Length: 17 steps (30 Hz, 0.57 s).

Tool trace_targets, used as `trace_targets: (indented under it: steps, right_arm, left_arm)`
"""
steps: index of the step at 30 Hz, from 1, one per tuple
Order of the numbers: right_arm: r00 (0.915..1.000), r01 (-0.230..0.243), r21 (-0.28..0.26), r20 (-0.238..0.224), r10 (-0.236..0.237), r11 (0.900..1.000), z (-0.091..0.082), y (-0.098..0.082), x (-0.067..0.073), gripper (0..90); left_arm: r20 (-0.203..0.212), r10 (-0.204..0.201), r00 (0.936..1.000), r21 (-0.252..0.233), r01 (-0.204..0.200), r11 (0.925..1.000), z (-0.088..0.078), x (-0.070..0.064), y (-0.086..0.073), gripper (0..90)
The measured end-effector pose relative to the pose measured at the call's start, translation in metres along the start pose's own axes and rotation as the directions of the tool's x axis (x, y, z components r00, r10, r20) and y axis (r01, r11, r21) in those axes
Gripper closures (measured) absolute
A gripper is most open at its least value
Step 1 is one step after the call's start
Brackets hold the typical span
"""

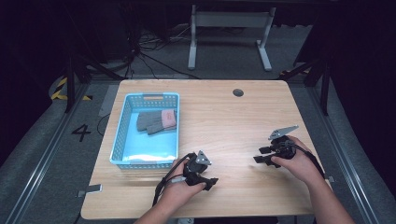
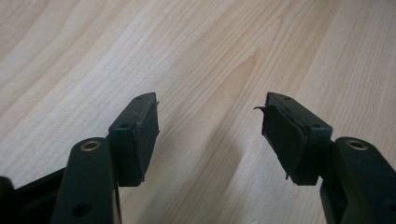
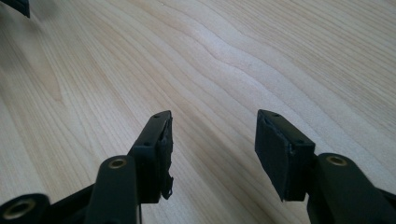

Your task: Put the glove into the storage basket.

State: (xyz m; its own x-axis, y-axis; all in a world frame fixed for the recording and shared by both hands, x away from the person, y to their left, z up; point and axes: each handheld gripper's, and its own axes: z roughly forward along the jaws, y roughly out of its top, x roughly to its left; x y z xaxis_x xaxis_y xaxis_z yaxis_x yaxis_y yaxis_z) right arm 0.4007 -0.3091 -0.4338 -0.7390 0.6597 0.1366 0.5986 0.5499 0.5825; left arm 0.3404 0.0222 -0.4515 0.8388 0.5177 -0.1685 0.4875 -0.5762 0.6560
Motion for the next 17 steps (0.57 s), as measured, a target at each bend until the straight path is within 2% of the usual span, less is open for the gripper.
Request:
trace_targets:
  steps: [3,5,10,17]
  right_arm:
    - [1.0000,-0.004,-0.001,-0.001,0.004,1.000,0.0005,-0.0010,-0.0011,47.0]
    - [1.0000,0.000,0.006,0.003,0.000,1.000,0.0015,-0.0016,-0.0023,47.0]
    - [0.9999,-0.003,0.003,0.009,0.003,1.000,0.0022,-0.0022,-0.0033,46.6]
    - [0.9981,-0.028,-0.007,0.055,0.028,1.000,0.0026,-0.0035,-0.0077,45.5]
  left_arm:
    - [-0.006,-0.024,0.9997,-0.008,0.024,0.9997,-0.0013,0.0005,0.0004,34.5]
    - [-0.006,-0.019,0.9998,0.002,0.019,0.9998,-0.0003,0.0012,-0.0005,34.5]
    - [-0.046,-0.006,0.9989,0.005,0.007,1.0000,0.0011,0.0020,-0.0020,34.1]
    - [-0.052,-0.003,0.9986,0.000,0.003,1.0000,0.0034,0.0015,-0.0026,33.8]
